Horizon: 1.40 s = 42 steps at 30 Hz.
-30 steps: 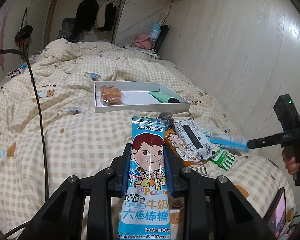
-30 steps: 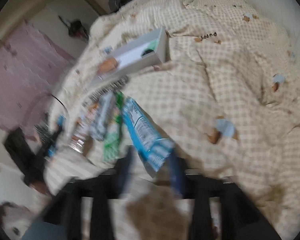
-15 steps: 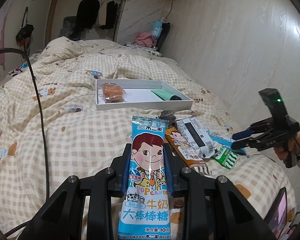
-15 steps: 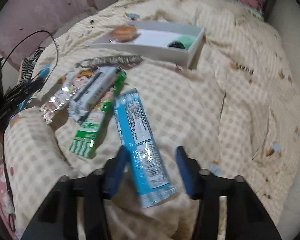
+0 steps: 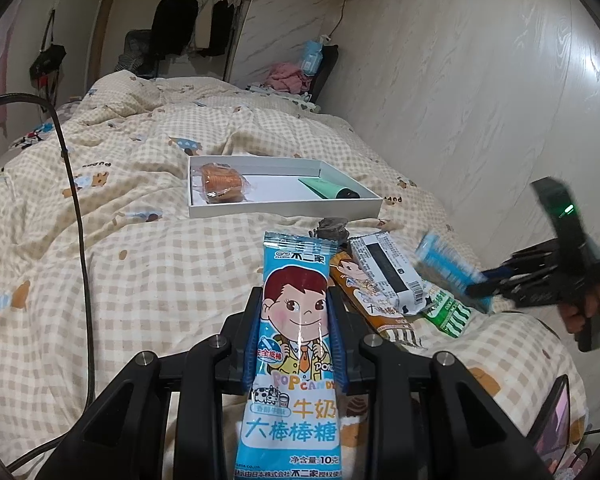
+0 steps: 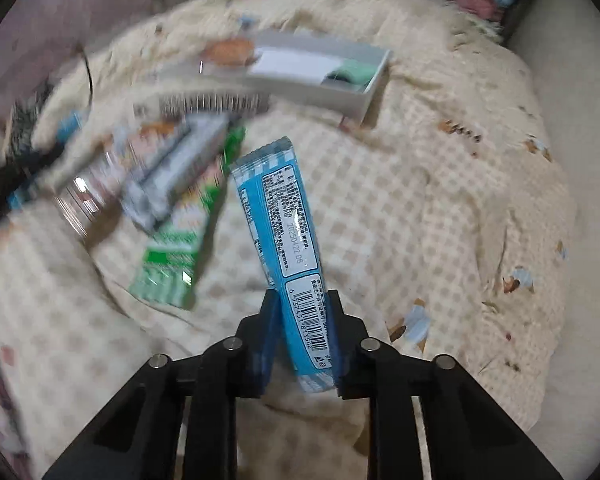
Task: Organize objects
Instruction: 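Carry both stick packs with both grippers over the white box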
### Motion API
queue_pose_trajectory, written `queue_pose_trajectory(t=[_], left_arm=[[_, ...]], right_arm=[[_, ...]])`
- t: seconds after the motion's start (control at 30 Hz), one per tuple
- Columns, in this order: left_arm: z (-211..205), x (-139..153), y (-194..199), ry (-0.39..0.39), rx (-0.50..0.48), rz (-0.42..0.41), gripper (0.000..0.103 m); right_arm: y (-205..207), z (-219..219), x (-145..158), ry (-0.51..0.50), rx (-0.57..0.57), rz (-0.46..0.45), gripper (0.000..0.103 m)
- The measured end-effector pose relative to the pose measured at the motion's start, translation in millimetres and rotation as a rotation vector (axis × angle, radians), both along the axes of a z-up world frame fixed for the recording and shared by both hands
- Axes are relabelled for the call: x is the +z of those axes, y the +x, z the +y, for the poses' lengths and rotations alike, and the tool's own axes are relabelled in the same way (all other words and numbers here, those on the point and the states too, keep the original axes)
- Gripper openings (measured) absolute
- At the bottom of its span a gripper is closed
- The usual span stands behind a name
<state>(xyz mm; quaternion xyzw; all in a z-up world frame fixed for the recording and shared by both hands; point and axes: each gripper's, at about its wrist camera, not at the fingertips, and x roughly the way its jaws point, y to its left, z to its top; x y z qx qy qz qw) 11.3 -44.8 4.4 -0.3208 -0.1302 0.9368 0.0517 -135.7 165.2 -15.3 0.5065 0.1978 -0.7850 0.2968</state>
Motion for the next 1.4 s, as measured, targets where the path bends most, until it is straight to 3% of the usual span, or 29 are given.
queue_pose_trajectory(t=[0.13, 0.23, 0.4, 0.9, 1.4], left_arm=[[1.0, -1.3, -1.8, -0.002, -0.006, -0.011, 0.032], [0.6, -0.6, -2.0, -0.005, -0.004, -0.011, 0.032], [0.9, -1.0, -3.9, -0.003, -0.008, -0.019, 0.032], [-7.6, 7.4, -10.5, 0.030, -0.010, -0.047, 0.032], [-15.9, 31.1, -30.5, -0.012, 0.050, -0.026, 0.032]], right_arm=[[5.2, 12.4, 22.0, -0.123, -0.059, -0.004, 0.023], [8.4, 21.6, 26.3, -0.242, -0.093, -0.047, 0.023], [8.2, 23.2, 26.0, -0.344, -0.125, -0.098, 0.023], [-1.1, 21.7, 19.6, -0.434, -0.159, -0.122, 0.023], [-8.3, 24.7, 8.0, -0.485, -0.187, -0.180, 0.023]])
